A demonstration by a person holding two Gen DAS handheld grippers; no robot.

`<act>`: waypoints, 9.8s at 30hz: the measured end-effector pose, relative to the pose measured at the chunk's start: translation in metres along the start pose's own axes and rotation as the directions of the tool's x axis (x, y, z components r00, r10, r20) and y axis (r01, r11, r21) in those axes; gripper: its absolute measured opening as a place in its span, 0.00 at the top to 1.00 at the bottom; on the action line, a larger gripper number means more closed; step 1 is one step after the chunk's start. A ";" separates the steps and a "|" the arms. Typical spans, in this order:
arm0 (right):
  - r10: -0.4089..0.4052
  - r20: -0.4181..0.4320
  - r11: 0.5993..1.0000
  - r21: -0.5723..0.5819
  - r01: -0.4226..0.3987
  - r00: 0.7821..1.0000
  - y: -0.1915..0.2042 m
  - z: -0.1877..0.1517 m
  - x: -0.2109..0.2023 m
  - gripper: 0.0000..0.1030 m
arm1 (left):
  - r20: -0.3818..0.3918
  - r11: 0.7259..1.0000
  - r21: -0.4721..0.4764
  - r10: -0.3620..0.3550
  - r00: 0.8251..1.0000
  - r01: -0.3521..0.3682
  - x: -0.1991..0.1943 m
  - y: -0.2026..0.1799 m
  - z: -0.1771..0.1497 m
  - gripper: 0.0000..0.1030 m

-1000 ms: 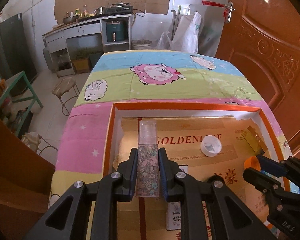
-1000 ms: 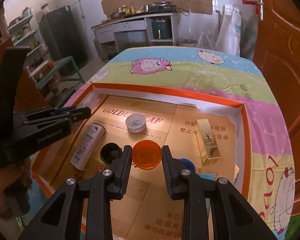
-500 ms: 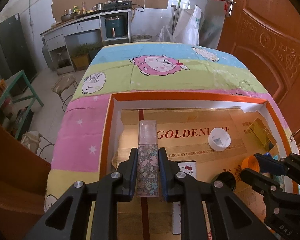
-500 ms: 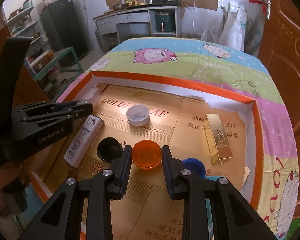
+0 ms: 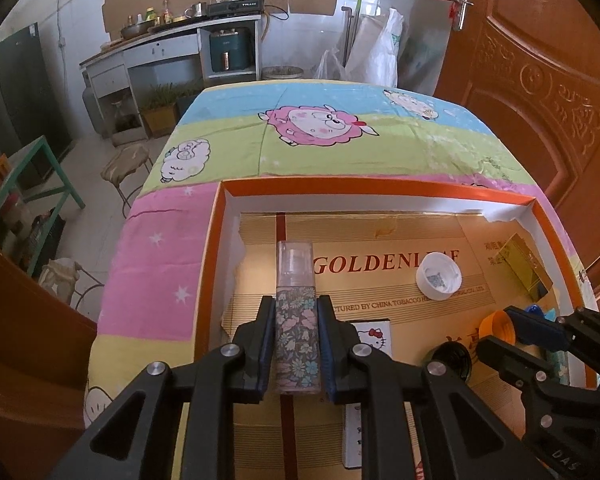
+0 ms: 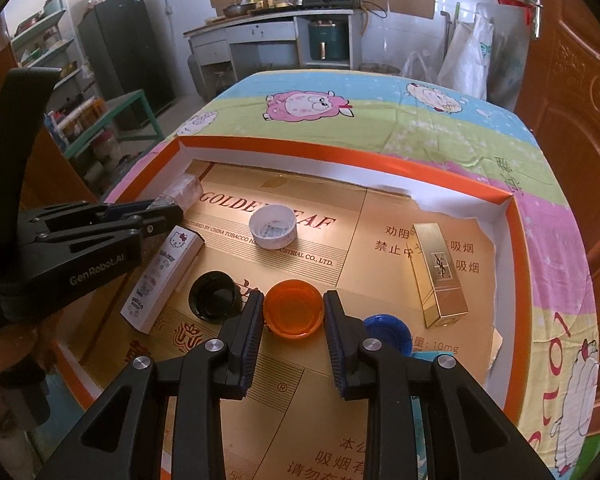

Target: Organize rigid objects

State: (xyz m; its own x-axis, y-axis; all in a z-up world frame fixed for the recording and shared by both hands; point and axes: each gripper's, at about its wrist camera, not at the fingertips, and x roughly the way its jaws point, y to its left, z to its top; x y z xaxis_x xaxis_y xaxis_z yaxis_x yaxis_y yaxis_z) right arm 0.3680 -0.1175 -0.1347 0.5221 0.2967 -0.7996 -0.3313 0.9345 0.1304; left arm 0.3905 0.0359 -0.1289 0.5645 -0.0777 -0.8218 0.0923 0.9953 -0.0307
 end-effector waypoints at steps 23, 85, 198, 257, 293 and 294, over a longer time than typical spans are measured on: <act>0.002 0.053 1.000 -0.003 -0.001 0.999 0.001 -0.006 -0.023 0.42 | 0.072 1.000 -0.006 -0.008 0.997 0.009 -0.035 0.003 -0.007 0.50; -0.082 0.140 0.993 0.100 0.068 0.987 0.029 -0.110 -0.161 0.35 | 0.152 0.993 0.034 -0.120 0.981 0.116 -0.159 -0.035 -0.129 0.42; -0.124 0.125 0.992 0.019 0.123 0.984 0.037 -0.085 -0.126 0.70 | 0.149 0.982 0.064 -0.187 0.971 0.179 -0.132 -0.053 -0.101 0.70; -0.075 0.016 0.997 -0.004 0.075 0.997 -0.005 -0.050 -0.033 0.70 | -0.006 0.984 0.140 -0.109 0.994 0.108 -0.034 -0.076 -0.066 0.70; -0.095 0.046 0.995 0.013 0.094 0.994 -0.010 -0.051 -0.041 0.58 | 0.061 0.985 0.150 -0.091 0.994 0.081 -0.044 -0.069 -0.071 0.54; -0.096 0.049 0.995 0.015 0.096 0.994 -0.011 -0.051 -0.042 0.57 | 0.062 0.986 0.147 -0.093 0.994 0.083 -0.045 -0.068 -0.071 0.54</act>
State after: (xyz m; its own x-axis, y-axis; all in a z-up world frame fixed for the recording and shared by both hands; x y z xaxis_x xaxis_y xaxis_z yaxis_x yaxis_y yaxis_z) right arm 0.3092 -0.1503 -0.1323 0.5896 0.2145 -0.7787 -0.2676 0.9615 0.0622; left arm 0.3008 -0.0242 -0.1298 0.6033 -0.1737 -0.7783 0.2584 0.9659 -0.0153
